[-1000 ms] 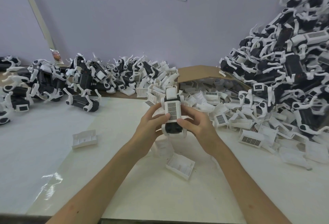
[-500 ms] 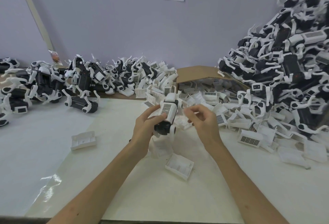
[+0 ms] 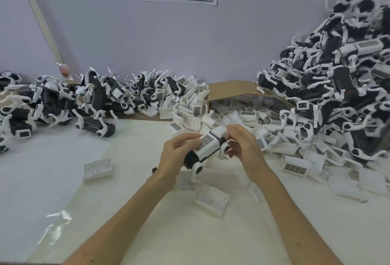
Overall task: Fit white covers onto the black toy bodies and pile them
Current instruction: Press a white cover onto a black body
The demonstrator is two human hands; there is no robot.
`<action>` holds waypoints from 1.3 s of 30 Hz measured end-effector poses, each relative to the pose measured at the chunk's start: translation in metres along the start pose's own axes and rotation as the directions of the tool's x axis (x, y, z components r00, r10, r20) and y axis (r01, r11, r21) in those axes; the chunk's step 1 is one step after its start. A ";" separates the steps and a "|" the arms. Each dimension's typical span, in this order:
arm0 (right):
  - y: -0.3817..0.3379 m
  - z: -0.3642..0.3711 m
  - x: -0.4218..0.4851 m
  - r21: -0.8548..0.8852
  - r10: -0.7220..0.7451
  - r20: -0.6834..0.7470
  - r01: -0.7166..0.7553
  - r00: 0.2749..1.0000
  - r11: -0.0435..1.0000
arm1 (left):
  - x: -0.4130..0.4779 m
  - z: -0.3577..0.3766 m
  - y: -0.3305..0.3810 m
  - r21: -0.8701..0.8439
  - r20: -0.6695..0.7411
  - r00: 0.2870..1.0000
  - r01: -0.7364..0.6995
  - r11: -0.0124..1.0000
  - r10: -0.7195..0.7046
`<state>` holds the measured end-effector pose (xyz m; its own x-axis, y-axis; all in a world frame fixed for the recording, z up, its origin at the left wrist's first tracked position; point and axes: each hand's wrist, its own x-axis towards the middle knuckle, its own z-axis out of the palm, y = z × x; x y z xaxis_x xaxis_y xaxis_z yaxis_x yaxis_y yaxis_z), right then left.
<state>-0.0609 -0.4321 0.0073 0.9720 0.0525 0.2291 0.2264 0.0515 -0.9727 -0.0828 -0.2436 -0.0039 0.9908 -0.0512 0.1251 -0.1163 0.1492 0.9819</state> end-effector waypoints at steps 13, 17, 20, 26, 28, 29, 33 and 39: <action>-0.004 -0.016 0.004 -0.035 0.050 -0.055 -0.052 0.997 0.998 | -0.002 0.004 -0.003 0.185 0.028 0.982 -0.188 0.965 0.186; -0.008 -0.032 0.008 0.154 0.078 -0.142 -0.056 0.987 0.986 | 0.005 0.000 -0.007 0.173 -0.139 0.971 -0.171 0.970 0.196; -0.013 -0.040 0.007 0.164 0.129 -0.040 -0.121 0.991 0.979 | 0.007 -0.004 -0.010 0.185 -0.247 0.951 -0.141 0.972 0.185; -0.066 -0.047 0.022 0.016 0.135 0.027 -0.135 0.991 0.991 | 0.012 -0.009 -0.011 0.144 -0.317 0.939 -0.091 0.985 0.133; -0.114 -0.064 0.043 0.274 0.012 -0.119 0.021 0.993 0.962 | 0.013 -0.009 -0.010 0.145 -0.307 0.944 -0.082 0.986 0.123; -0.141 -0.075 0.056 0.433 -0.060 -0.190 0.138 0.980 0.891 | 0.013 -0.008 -0.010 0.151 -0.300 0.946 -0.082 0.985 0.125; -0.215 -0.108 0.091 0.461 -0.213 -0.433 0.419 0.876 0.782 | 0.012 -0.006 -0.011 0.176 -0.284 0.951 -0.074 0.982 0.123; -0.125 -0.075 0.074 -0.055 -0.238 -0.444 0.239 0.864 0.969 | 0.010 -0.003 -0.010 0.208 -0.256 0.960 -0.059 0.976 0.112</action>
<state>-0.0127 -0.5090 0.1426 0.8133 -0.4102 0.4126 0.4554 0.0073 -0.8903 -0.0719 -0.2427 -0.0126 0.9559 0.2208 0.1938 -0.1859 -0.0562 0.9810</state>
